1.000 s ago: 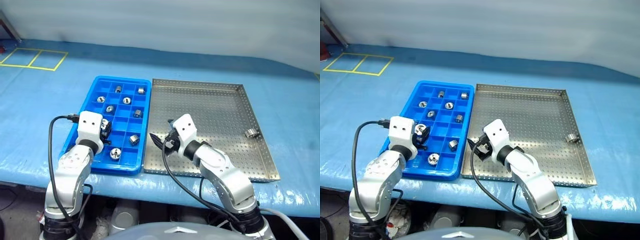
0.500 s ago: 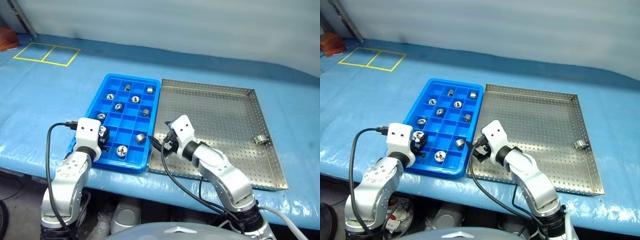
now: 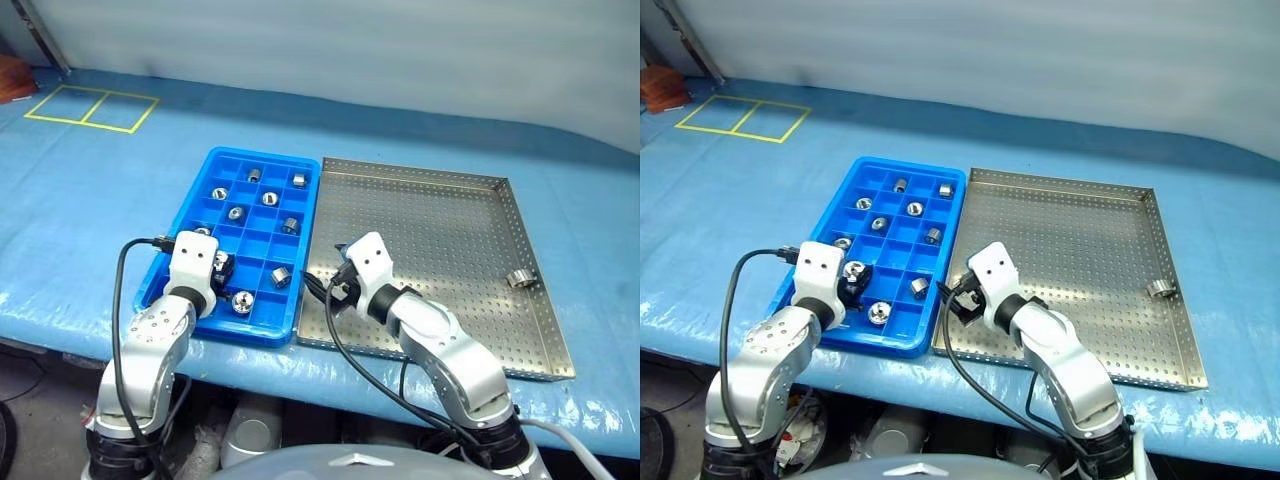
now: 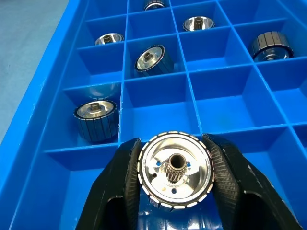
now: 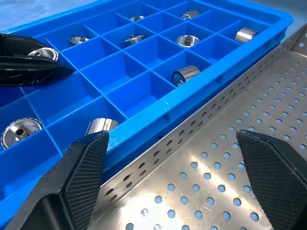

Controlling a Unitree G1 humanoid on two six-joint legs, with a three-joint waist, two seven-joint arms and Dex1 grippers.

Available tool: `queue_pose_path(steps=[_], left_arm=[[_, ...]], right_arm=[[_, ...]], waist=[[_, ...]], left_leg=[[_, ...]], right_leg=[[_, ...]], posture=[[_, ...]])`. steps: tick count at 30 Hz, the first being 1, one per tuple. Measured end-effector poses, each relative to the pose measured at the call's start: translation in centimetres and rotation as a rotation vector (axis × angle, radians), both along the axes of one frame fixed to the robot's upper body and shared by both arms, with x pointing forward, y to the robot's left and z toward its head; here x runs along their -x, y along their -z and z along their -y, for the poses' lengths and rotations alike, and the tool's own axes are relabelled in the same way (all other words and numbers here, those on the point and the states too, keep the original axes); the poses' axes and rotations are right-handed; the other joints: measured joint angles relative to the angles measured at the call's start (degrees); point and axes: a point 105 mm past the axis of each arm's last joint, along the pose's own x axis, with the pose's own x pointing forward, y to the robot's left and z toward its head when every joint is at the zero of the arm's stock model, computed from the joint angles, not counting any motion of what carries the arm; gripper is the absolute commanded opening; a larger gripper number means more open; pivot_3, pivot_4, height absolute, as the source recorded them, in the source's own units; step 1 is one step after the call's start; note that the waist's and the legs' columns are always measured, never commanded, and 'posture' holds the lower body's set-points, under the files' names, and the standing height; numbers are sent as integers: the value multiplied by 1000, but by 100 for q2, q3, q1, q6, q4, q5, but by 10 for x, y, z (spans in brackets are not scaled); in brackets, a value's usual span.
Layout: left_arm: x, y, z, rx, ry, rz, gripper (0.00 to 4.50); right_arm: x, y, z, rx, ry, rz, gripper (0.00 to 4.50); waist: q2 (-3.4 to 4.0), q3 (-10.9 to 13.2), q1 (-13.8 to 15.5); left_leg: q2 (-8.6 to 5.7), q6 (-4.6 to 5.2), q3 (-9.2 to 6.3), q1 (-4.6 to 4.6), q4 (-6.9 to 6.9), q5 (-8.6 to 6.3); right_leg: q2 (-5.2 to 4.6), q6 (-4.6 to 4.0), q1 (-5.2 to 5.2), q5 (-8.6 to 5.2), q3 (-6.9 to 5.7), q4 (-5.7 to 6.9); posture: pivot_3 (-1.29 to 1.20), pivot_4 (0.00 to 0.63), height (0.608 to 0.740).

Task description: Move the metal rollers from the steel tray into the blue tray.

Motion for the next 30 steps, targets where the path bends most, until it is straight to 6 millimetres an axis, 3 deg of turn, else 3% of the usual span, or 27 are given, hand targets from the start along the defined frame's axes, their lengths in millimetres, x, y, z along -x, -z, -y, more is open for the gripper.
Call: queue_pose_path(steps=[4, 5, 11, 12, 16, 21, 24, 30], left_arm=[[0, 0, -1, -1, -5, -1, 1727], [0, 0, -1, -1, -6, -1, 2438], [-2, -4, -4, 40, -26, 16, 4307], [-2, -5, -4, 44, -24, 19, 4430], [-5, -10, -2, 60, -4, 34, 4430], [-14, -33, 2, 96, 50, 130, 4430], [-19, -43, 13, 103, 142, 166, 4430], [-27, -42, 46, 122, 350, 165, 4430]], right_arm=[[2, 0, 2, 1, 9, 1, 4500], [2, 0, 2, 2, 11, 0, 4500], [1, 0, 5, 8, 23, 1, 4500], [0, 0, 5, 9, 27, 1, 4500], [0, 0, 6, 12, 30, 1, 4500], [-1, -1, 10, 3, 58, 5, 4500], [-6, -5, 18, -7, 125, 18, 4500], [-11, -6, 43, -20, 313, 33, 4500]], waist=[[0, 0, -64], [0, 0, -79], [0, 0, -177], [0, 0, -191], [-1, 0, -233], [0, 0, -238], [-1, 0, -273], [-1, 1, -454]], left_leg=[[0, 0, 0, 1, 1, 0], [0, 0, -1, 1, 1, 0], [0, 0, -4, 0, 1, 0], [0, 0, -4, 0, 1, 0], [-1, 0, -4, 0, 1, 0], [-1, 0, -5, 1, 2, 0], [-3, 0, -2, 1, 3, 0], [-3, 0, 1, 0, 3, 1]], right_leg=[[-1, -1, 1, -1, 0, 0], [-1, -1, 1, -1, 0, 0], [-1, -1, 2, -1, -2, 1], [-1, -1, 2, -1, -2, 1], [-1, -1, 3, 0, -1, 1], [0, -2, 4, -1, -3, 1], [-3, -2, 4, -1, -2, 0], [-4, -1, 3, 0, 1, 0]], posture=[[330, 150, 740], [329, 150, 740], [329, 150, 740], [329, 150, 740], [329, 150, 740], [268, 150, 740], [223, 150, 740], [142, 150, 740]])
